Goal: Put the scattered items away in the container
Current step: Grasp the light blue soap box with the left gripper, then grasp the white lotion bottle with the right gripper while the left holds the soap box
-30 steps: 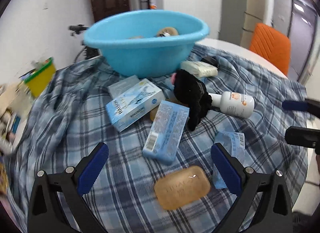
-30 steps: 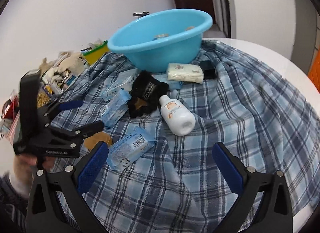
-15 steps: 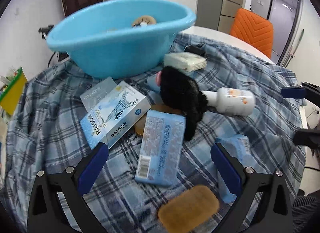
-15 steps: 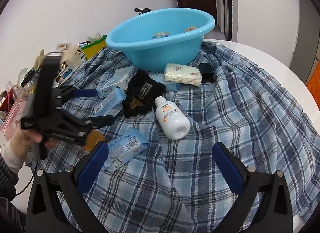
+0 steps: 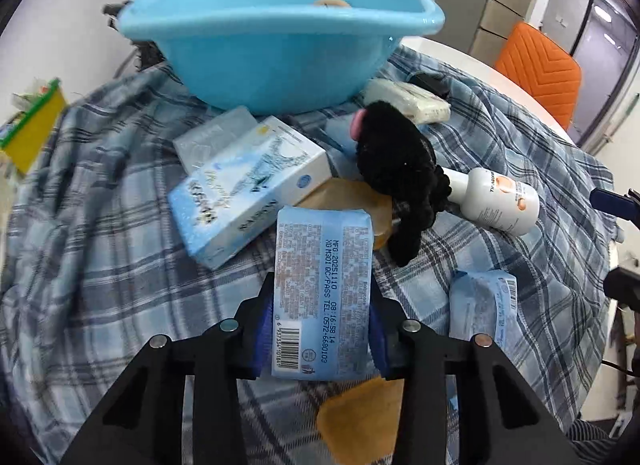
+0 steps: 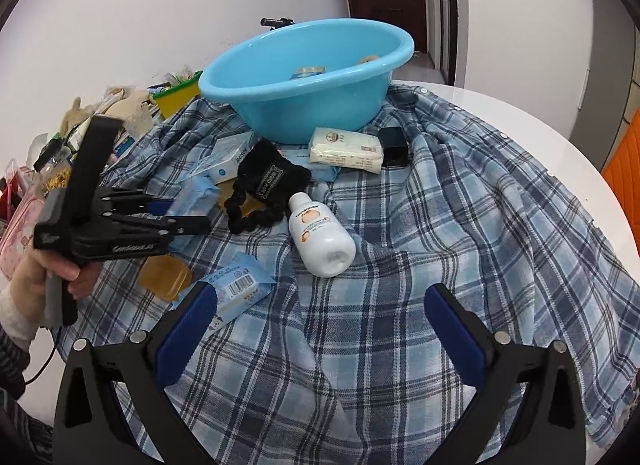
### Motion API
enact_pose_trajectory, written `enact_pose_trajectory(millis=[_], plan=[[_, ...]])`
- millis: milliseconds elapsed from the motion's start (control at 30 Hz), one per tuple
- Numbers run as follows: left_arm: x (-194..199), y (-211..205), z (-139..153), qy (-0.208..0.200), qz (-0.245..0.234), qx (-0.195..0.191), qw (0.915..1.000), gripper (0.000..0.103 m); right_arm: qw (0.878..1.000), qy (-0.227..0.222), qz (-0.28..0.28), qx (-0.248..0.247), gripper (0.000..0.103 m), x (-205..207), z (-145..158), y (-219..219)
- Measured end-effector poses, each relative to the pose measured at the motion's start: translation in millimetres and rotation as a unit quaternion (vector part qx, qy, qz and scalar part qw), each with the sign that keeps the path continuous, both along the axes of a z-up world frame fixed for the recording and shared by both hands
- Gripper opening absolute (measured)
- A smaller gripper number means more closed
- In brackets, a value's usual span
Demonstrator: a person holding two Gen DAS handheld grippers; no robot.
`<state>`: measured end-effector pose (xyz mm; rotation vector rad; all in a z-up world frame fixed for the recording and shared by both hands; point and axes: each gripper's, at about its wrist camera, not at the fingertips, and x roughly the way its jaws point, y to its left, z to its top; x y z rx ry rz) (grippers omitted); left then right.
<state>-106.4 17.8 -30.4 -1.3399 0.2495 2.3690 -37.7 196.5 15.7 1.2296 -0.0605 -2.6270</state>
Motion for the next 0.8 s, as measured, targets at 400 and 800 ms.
enact_pose_trajectory(millis=[400,800], plan=[[88,-26,31,0.083,0.134,0.042,0.9867,0.042,1.000,0.007,0.011,0.000,0.103,-12,-15,-8],[86,-24,22,0.066,0.137,0.042,0.9875,0.042,0.999,0.029,0.015,0.039,0.103,-41,-24,-21]])
